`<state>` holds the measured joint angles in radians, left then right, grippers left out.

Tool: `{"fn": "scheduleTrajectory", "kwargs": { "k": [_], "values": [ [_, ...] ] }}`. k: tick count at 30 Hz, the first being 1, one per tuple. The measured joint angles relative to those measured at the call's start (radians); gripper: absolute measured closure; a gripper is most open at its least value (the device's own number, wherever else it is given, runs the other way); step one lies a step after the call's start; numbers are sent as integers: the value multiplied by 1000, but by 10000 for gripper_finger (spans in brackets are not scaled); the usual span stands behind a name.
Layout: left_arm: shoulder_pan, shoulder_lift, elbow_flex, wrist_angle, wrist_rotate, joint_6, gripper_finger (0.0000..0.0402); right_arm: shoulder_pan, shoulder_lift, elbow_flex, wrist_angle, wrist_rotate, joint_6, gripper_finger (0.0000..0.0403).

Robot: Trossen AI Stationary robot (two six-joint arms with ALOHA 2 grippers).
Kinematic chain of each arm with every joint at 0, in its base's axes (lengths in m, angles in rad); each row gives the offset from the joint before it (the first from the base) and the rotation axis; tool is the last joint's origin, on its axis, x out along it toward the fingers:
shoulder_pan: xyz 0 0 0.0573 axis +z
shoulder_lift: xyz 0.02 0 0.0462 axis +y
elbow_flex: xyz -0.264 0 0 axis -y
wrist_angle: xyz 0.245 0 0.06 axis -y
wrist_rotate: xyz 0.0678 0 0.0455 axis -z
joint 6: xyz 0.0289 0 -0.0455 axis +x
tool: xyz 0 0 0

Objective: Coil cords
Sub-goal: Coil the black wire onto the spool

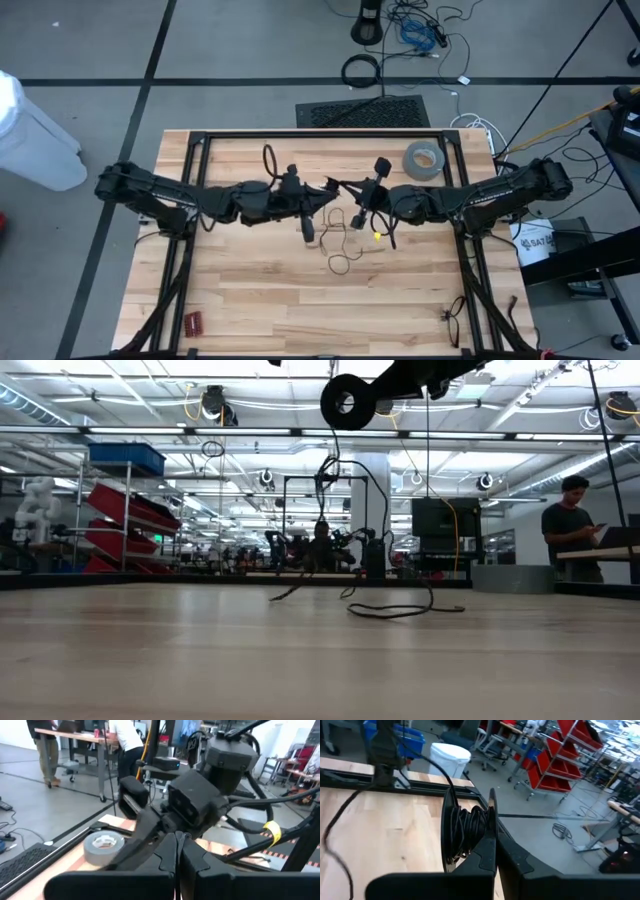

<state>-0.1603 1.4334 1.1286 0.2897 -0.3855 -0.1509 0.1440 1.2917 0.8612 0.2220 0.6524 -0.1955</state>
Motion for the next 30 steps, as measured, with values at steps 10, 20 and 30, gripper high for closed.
{"fn": "scheduleTrajectory", "kwargs": {
  "k": [10, 20, 30],
  "values": [
    [-11, 90, 0, 131, -1, 0, 398, 0, -1, 0, -1, 59, 23, 403],
    [-37, 158, 0, 149, -1, 2, 398, 0, -7, 0, 29, 56, -3, 403],
    [-61, 192, 0, 130, -5, -26, 319, 0, -33, 0, 32, 49, -8, 403]
  ]
}}
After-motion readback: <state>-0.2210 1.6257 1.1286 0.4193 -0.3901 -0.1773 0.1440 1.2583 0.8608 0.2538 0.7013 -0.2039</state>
